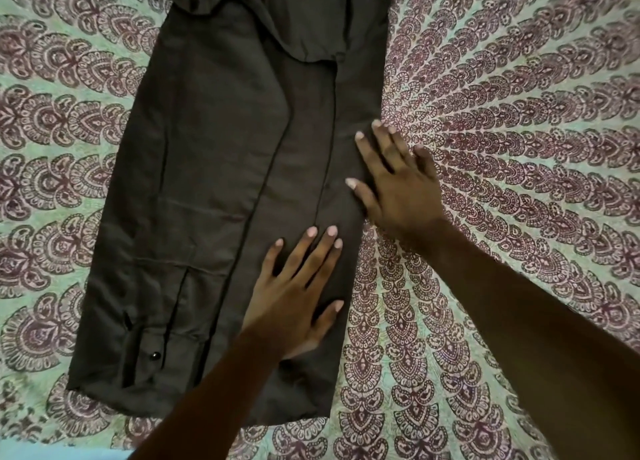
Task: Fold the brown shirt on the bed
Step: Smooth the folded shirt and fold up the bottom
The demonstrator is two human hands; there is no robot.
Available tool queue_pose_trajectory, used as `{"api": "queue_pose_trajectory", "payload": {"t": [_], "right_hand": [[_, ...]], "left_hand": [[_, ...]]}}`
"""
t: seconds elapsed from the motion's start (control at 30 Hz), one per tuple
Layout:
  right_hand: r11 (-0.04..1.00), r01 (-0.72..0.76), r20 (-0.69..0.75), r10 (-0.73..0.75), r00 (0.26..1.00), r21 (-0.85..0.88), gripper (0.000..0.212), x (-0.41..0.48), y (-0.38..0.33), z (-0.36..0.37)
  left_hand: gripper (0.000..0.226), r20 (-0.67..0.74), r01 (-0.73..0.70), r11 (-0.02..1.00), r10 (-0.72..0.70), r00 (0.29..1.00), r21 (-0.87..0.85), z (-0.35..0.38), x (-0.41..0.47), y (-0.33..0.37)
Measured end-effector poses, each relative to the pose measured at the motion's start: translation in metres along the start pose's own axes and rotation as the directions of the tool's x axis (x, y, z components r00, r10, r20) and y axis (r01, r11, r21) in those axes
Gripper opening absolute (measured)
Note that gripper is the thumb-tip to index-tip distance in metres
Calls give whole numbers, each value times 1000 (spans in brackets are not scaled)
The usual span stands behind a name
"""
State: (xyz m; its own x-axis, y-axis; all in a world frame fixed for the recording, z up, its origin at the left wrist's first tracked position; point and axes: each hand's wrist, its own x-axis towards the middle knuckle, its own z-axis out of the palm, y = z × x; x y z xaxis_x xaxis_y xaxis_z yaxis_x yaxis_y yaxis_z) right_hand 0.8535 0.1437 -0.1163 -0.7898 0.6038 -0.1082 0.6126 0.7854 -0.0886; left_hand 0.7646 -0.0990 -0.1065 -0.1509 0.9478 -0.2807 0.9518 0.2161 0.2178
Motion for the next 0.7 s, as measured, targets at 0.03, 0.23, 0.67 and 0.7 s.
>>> {"api": "queue_pose_trajectory", "payload": {"t": [0.03,0.23,0.67,0.7], "right_hand": [[998,-56,-1,56,998,21,69,9,4,-1],[987,160,-24,-161,987,-24,67,33,-13,-5],[981,-177,88,170,982,79,78,126,13,-23],[982,-169,77,163,984,81,78,123,9,-27]], "left_hand": [[85,-7,-3,1000,3,1000,4,1,1,0],[89,-3,6,1000,-6,1000,8,2,3,-2],[86,-15,3,998,-4,1000,-70,-3,4,-3],[84,-25,4,996,-6,1000,-92,-7,7,-2]]}}
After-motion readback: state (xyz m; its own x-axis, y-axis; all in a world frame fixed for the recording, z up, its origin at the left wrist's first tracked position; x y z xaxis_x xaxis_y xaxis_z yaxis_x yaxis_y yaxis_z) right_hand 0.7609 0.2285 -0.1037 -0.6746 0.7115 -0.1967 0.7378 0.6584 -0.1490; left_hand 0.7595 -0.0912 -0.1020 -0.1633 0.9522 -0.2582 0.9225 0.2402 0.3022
